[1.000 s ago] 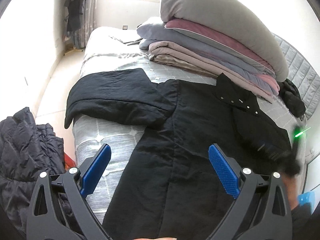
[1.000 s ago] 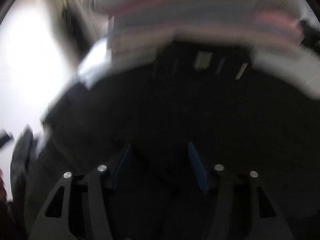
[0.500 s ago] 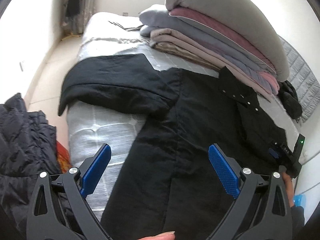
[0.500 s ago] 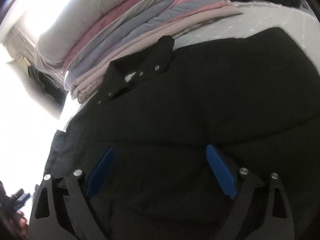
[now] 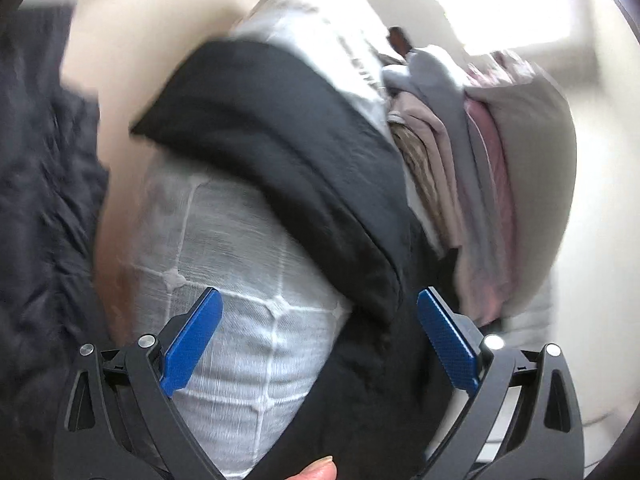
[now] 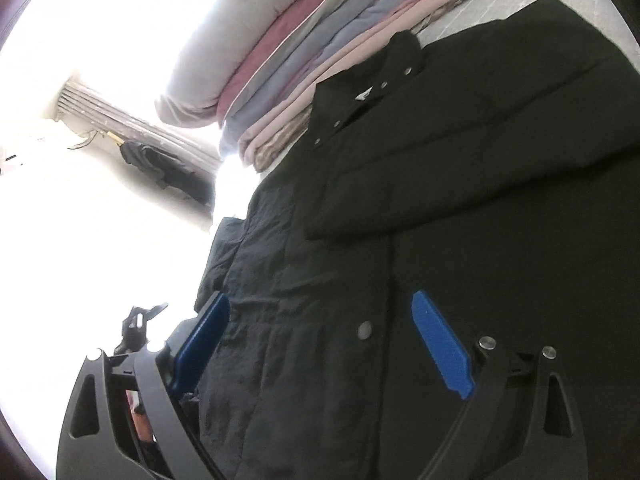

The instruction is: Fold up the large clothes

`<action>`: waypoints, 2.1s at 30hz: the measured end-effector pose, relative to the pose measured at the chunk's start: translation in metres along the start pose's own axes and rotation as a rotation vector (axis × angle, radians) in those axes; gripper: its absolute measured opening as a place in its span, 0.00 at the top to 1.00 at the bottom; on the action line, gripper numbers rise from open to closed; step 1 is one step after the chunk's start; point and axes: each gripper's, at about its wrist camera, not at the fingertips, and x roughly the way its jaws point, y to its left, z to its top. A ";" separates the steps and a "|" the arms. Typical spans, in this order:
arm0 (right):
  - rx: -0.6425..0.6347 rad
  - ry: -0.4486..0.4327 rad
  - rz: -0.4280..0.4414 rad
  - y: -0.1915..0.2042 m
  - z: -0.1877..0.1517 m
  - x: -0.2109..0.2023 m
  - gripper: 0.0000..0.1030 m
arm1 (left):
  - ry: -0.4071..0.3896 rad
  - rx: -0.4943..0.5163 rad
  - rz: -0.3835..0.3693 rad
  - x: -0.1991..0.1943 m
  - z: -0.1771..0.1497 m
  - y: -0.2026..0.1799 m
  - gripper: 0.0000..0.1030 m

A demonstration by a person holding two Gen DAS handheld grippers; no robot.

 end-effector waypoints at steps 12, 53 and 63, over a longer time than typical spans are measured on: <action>0.045 0.004 0.052 -0.011 -0.001 0.001 0.13 | -0.018 -0.320 -0.106 0.037 0.052 0.061 0.08; 0.075 -0.037 0.093 -0.013 0.003 -0.018 0.13 | -0.379 0.234 -0.159 -0.024 0.038 -0.086 0.89; 0.201 -0.233 0.193 -0.043 0.017 -0.100 0.13 | -0.176 0.810 -0.192 0.062 -0.125 -0.266 0.89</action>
